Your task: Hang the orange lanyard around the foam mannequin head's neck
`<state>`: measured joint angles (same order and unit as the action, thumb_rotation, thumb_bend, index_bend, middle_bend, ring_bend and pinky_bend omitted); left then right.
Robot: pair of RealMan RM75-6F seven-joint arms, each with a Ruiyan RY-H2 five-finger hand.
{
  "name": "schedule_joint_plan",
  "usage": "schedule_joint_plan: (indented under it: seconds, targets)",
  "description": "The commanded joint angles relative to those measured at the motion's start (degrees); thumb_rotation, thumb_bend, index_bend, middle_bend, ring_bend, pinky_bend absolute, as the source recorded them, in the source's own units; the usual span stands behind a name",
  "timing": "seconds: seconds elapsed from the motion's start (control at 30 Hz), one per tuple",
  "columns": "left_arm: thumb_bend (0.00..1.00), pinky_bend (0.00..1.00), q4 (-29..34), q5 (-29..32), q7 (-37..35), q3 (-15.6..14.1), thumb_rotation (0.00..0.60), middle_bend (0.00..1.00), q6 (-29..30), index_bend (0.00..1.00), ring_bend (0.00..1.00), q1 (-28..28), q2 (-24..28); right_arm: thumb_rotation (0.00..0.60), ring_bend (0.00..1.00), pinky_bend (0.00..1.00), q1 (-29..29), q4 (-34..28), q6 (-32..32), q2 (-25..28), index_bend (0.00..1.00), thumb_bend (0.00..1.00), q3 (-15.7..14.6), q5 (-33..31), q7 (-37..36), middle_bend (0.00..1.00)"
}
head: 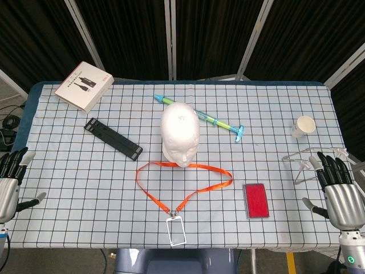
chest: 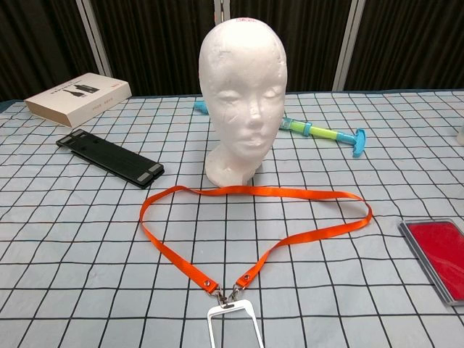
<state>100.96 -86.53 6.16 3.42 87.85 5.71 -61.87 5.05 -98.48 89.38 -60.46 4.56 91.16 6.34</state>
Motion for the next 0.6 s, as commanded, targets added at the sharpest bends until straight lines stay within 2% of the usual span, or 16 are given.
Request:
schedule_joint_plan:
  seconds: [0.03, 0.33, 0.47, 0.6]
  targets:
    - [0.0, 0.0, 0.02, 0.16, -0.06, 0.08, 0.6, 0.0, -0.1, 0.0, 0.0, 0.0, 0.07, 0.6, 0.0, 0.0, 0.08, -0.02, -0.26, -0.16, 0.05, 0.0, -0.05, -0.04, 0.12, 0.0]
    - [0.0, 0.0, -0.21, 0.41, -0.02, 0.29, 0.6, 0.0, -0.17, 0.0, 0.0, 0.03, -0.27, 0.6, 0.0, 0.0, 1.73, 0.49, -4.59, -1.13, 0.09, 0.0, -0.62, -1.15, -0.6, 0.0]
    - [0.0, 0.0, -0.69, 0.69, 0.24, 0.6, 0.6, 0.0, -0.33, 0.0, 0.0, 0.25, -0.74, 0.6, 0.0, 0.0, 6.0, 1.65, -12.21, -2.46, 0.17, 0.0, -0.62, -1.79, -1.12, 0.0]
    - [0.0, 0.0, -1.53, 2.08, 0.71, 0.97, 0.6, 0.0, -1.58, 0.0, 0.0, 0.77, -1.4, 0.6, 0.0, 0.0, 11.47, 2.56, -20.62, -4.34, 0.27, 0.0, 0.72, -3.54, -2.38, 0.0]
